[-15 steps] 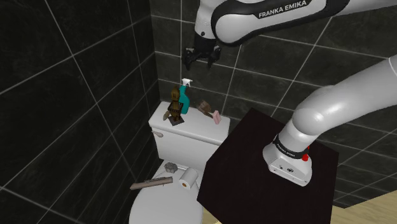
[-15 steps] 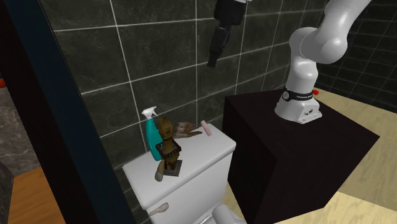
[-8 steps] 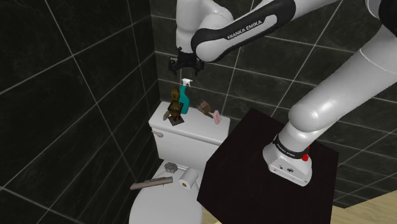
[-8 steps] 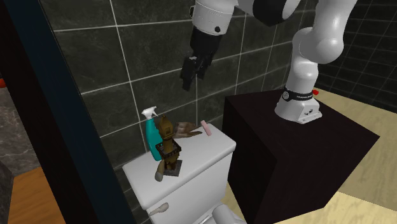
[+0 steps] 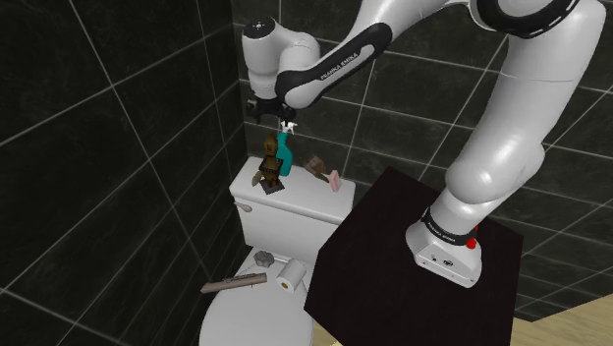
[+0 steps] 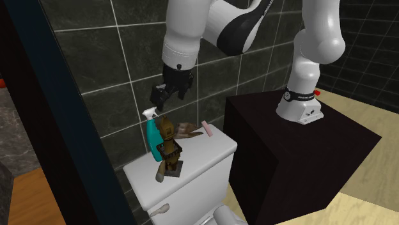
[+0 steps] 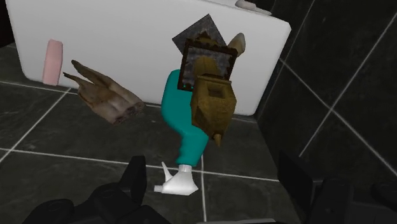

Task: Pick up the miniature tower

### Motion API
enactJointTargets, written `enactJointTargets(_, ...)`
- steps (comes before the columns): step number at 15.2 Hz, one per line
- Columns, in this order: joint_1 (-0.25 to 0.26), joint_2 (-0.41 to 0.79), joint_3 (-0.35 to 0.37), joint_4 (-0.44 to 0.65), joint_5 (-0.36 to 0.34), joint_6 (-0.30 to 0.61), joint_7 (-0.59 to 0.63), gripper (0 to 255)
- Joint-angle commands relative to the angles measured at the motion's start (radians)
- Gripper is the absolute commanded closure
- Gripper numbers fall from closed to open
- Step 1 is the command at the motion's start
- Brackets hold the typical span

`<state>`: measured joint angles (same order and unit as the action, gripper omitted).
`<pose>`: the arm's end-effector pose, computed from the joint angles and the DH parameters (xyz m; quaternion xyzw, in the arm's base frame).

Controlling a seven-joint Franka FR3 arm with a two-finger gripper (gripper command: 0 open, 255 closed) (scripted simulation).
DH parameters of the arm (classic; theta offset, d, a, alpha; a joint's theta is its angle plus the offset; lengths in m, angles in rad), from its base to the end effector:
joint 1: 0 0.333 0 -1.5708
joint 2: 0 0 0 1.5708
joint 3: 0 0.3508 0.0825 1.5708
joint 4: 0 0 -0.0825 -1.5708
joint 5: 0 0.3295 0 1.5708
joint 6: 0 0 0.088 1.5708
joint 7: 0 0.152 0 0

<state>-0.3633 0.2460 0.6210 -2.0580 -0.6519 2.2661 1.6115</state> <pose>0.5485 0.0930 0.3671 0.8746 -0.4505 0.1535 0.0930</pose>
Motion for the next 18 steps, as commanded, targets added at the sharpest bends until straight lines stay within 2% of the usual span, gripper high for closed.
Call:
enactJointTargets(1,0.034,0.087,-0.034,0.063,-0.077,-0.023,0.1,0)
enactJointTargets(2,0.048,0.118,-0.05,0.09,-0.097,-0.033,0.128,0)
enactJointTargets(11,0.073,0.187,-0.085,0.082,-0.17,0.018,0.194,0)
enactJointTargets(12,0.073,0.189,-0.085,0.085,-0.17,0.017,0.193,255)
enactJointTargets(18,0.074,0.189,-0.086,0.083,-0.171,0.018,0.194,255)
